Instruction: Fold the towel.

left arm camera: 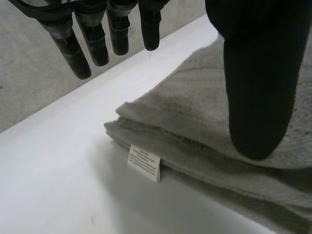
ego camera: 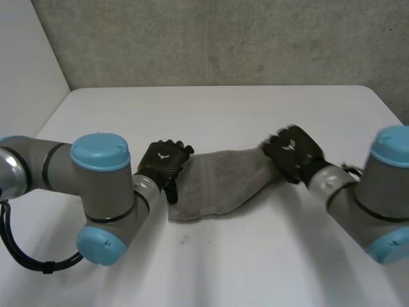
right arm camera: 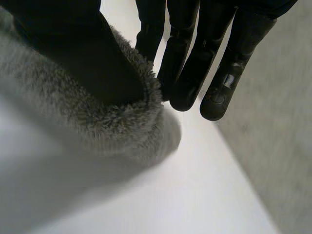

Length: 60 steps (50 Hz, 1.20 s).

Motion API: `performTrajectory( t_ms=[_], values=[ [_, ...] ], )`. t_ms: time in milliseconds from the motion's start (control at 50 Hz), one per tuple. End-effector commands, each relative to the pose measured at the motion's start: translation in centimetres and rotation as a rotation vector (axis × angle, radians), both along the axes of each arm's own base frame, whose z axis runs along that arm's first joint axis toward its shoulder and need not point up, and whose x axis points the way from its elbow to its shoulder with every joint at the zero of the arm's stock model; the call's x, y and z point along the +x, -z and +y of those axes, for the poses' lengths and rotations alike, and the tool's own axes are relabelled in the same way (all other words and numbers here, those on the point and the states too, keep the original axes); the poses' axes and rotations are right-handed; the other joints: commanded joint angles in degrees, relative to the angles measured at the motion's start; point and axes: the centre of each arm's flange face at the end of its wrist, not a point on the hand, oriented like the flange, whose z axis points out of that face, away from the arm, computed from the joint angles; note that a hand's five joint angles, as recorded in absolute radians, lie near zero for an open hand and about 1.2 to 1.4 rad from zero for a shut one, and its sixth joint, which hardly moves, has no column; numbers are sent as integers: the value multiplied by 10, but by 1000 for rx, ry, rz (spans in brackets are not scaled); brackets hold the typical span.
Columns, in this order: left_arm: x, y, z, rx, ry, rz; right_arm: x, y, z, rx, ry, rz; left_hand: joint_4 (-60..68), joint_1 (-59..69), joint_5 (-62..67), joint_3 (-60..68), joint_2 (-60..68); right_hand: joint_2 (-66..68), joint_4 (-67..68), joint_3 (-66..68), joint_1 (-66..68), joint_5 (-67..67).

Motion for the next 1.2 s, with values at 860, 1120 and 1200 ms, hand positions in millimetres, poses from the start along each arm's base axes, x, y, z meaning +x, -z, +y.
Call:
performTrajectory(
  t_ms=[860, 1120, 1200],
  values=[
    [20, -98, -20, -142, -64, 248, 60, -71, 45, 413, 29, -412, 54, 55, 54, 55, 54, -566, -583, -577, -421, -558],
    [-15, -24, -9, 143, -28, 200, 48, -43, 15, 610, 62, -457, 58, 59, 57, 58, 58, -566, -583, -577, -421, -558],
    [-6, -3, -13, 195, -87, 149, 60, -17, 8, 641, 57, -428, 58, 59, 57, 58, 58, -566, -583, -577, -421, -558]
  ],
)
